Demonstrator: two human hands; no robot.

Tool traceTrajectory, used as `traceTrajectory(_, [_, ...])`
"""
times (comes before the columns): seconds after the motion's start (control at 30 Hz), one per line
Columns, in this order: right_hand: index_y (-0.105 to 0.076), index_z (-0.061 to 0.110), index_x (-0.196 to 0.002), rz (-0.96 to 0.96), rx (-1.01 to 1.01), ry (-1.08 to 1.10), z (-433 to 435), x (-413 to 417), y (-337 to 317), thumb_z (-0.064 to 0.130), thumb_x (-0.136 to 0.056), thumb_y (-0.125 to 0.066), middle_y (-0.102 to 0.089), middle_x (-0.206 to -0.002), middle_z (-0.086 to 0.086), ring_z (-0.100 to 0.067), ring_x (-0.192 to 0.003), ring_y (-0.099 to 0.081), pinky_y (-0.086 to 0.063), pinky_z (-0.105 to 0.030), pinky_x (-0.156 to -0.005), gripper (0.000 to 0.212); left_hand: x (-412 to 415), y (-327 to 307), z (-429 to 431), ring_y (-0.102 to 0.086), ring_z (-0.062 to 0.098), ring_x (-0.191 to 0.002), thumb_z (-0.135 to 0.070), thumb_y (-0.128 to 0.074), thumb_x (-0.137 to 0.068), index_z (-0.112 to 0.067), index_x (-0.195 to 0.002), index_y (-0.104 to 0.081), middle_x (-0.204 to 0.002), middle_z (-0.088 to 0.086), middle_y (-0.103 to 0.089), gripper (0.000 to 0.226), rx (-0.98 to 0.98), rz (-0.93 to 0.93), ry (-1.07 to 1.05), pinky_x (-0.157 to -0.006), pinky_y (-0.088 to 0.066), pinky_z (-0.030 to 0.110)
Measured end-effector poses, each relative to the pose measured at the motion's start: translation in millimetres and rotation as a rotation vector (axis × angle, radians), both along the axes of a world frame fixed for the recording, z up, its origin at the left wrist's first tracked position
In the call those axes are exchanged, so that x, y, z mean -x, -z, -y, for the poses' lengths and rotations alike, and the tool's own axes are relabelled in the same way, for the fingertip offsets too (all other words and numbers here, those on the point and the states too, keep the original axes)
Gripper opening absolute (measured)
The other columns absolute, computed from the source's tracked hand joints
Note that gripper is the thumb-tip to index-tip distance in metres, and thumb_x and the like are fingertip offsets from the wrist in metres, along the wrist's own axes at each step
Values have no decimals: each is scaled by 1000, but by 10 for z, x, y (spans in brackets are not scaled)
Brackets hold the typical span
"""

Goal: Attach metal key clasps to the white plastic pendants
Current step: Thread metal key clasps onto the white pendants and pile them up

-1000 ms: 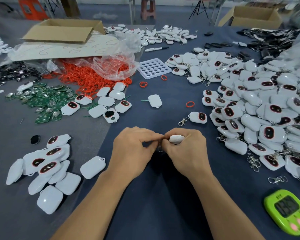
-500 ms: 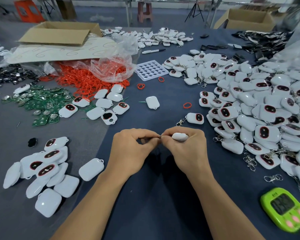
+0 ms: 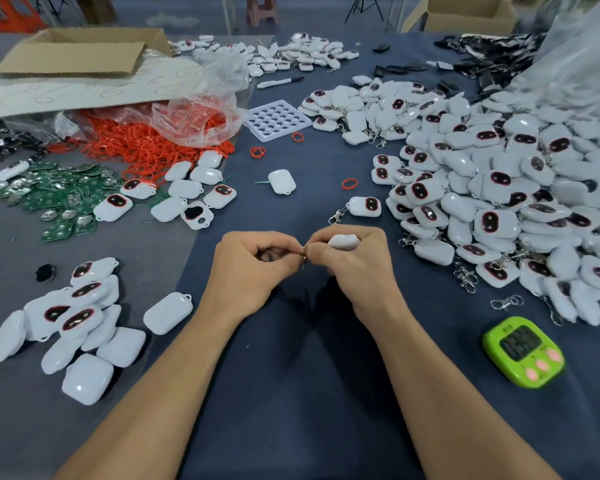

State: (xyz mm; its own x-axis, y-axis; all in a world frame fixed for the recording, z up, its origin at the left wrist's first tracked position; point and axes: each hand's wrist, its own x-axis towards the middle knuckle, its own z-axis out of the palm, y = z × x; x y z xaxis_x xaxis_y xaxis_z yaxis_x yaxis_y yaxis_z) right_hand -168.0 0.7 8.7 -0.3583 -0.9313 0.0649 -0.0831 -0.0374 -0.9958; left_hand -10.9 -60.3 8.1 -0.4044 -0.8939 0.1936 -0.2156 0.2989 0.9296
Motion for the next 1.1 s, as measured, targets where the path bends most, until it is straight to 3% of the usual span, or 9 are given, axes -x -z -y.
traceTrajectory(0.17, [-77, 15, -68, 116, 64, -72, -177, 71, 6, 3, -73, -71, -66, -64, -2, -11, -58, -50, -40, -22, -54, 14, 63, -38, -103, -41, 10, -55, -15, -80, -71, -27, -73, -80, -56, 5, -59, 12, -54, -44, 98, -54, -35, 23])
traceTrajectory(0.2, [-76, 15, -67, 130, 69, -84, -220, 89, 3, 3, -72, -71, -66, -65, -4, -13, -59, -49, -39, -24, -54, 14, 67, -53, -139, -43, 9, -55, -12, -80, -71, -26, -73, -80, -59, 9, -62, 14, -56, -52, 121, -55, -37, 22])
traceTrajectory(0.33, [-76, 14, -68, 156, 76, -129, -385, 137, 2, -1, -73, -69, -68, -69, -4, -13, -62, -51, -40, -23, -55, 17, 49, -69, -226, -64, -1, -64, 7, -80, -76, -22, -76, -79, -72, -9, -75, 29, -18, -57, 243, -64, -48, 11])
traceTrajectory(0.53, [-75, 13, -68, 145, 62, -116, -428, 113, -6, -2, -75, -69, -65, -70, -10, -22, -66, -50, -40, -25, -55, 17, 111, -54, -258, -57, 9, -61, -23, -70, -63, -27, -69, -77, -66, 1, -71, 10, -9, -25, 182, -59, -46, 21])
traceTrajectory(0.67, [-75, 13, -69, 88, -22, -70, -315, 62, -18, 3, -78, -73, -62, -68, -13, -17, -59, -47, -41, -29, -55, 13, 117, -74, -181, -47, 5, -55, -25, -66, -60, -25, -65, -74, -58, -10, -62, 10, -14, 0, 76, -53, -36, 18])
traceTrajectory(0.8, [-70, 20, -73, -157, -148, 168, -187, -75, 35, 29, -73, -79, -64, -62, 4, -13, -59, -57, -48, -31, -61, 13, 57, -109, -104, -56, 4, -57, -31, -64, -66, -26, -68, -72, -60, -11, -64, 10, 231, 222, -202, -61, -47, 26])
traceTrajectory(0.87, [-61, 27, -87, -243, -184, 160, -141, -116, 24, 34, -76, -78, -68, -78, 9, -15, -71, -65, -49, -29, -64, 21, -5, -113, -94, -62, 15, -68, -31, -63, -70, -24, -71, -71, -64, -7, -67, 10, 424, 395, -273, -67, -48, 34])
traceTrajectory(1.0, [-48, 31, -84, -355, -221, 116, -77, -162, -25, 29, -80, -69, -61, -82, 13, -6, -72, -56, -39, -25, -61, 22, 7, -46, -81, -56, 33, -69, -27, -69, -80, -18, -74, -74, -68, 6, -68, 11, 757, 649, -180, -67, -33, 35])
traceTrajectory(1.1, [-60, 25, -83, -413, -131, 208, -67, -199, 19, 21, -85, -69, -61, -71, 13, -3, -65, -54, -38, -18, -57, 10, 49, 2, -44, -57, 34, -76, -27, -69, -85, -15, -82, -75, -75, 9, -69, 14, 690, 681, -70, -70, -36, 37])
